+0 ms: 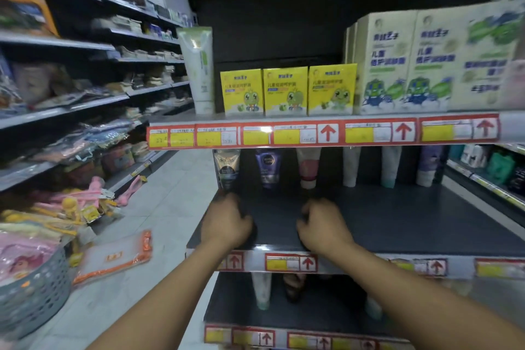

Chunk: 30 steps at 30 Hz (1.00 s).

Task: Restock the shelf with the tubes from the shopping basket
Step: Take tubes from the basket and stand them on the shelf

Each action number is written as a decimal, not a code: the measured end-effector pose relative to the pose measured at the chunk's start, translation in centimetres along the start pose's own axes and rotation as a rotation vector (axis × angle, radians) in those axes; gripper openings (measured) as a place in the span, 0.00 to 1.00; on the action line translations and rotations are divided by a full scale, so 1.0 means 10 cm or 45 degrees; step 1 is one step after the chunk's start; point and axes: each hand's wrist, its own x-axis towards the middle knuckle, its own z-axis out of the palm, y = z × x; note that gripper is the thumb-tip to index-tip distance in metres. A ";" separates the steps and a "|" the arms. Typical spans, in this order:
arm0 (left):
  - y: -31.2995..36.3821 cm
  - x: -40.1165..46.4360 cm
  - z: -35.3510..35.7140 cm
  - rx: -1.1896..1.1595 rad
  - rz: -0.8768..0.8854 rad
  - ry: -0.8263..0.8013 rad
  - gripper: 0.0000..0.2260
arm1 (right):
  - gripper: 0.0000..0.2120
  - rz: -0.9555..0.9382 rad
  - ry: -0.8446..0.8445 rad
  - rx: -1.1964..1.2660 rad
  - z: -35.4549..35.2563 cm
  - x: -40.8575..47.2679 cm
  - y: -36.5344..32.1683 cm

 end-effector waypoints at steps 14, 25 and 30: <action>0.93 -1.33 0.05 -0.015 0.031 0.009 0.18 | 0.13 -0.089 0.054 -0.008 -0.68 -1.15 0.35; 1.05 -2.09 0.53 -0.025 0.035 -0.151 0.11 | 0.11 -0.012 0.057 0.012 -0.47 -1.88 0.84; 0.90 -2.25 0.89 0.015 0.046 -0.278 0.17 | 0.11 0.050 -0.047 -0.015 -0.19 -2.12 1.16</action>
